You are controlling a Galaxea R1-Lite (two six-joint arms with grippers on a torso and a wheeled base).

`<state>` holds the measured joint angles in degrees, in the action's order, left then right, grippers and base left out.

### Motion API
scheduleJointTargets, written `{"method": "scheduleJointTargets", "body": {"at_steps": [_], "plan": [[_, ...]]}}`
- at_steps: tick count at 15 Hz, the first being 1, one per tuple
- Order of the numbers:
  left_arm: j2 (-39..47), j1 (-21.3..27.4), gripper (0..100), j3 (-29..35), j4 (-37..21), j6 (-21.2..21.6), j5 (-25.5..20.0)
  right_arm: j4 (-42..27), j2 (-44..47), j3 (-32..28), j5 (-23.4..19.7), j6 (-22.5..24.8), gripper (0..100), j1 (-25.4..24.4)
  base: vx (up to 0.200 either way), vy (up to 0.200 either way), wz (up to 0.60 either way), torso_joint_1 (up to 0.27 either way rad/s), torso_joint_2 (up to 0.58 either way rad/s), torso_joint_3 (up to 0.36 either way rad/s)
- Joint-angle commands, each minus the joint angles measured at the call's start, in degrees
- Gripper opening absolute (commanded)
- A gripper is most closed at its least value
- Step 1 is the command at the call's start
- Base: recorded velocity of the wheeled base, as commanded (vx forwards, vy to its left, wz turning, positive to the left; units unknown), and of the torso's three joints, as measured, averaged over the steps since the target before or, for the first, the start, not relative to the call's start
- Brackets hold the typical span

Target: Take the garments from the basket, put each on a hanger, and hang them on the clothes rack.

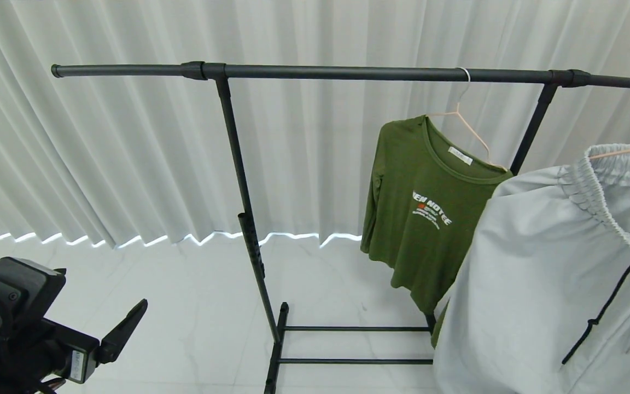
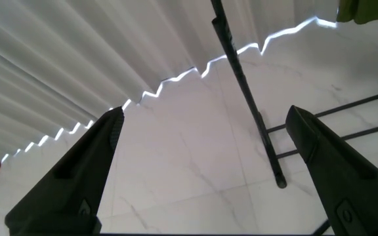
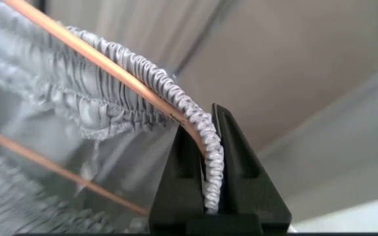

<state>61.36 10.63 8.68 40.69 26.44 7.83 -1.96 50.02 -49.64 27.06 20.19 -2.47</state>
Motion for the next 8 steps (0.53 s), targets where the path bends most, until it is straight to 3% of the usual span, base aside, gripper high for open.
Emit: {"method": "scheduleJointTargets", "body": {"at_steps": [1, 3, 8], "plan": [[-0.1, 0.0, 100, 0.1, 0.1, 0.0, 0.0, 0.3, 3.9, -1.7, 0.0, -0.5, 0, -6.3, 0.0, 0.0, 0.0, 0.0, 0.0, 0.0], [-0.1, 0.0, 100, 0.1, 0.1, 0.1, 0.0, 0.5, 8.5, -4.3, 0.2, -2.2, 0, -10.8, 0.0, 0.0, 0.0, 0.0, 0.0, 0.0], [0.0, 0.1, 100, 1.9, 0.1, 0.3, 0.1, 7.6, 17.5, -7.4, 0.4, -3.0, 0, -15.3, 0.0, 0.0, 0.0, 0.0, 0.0, 0.0]]}}
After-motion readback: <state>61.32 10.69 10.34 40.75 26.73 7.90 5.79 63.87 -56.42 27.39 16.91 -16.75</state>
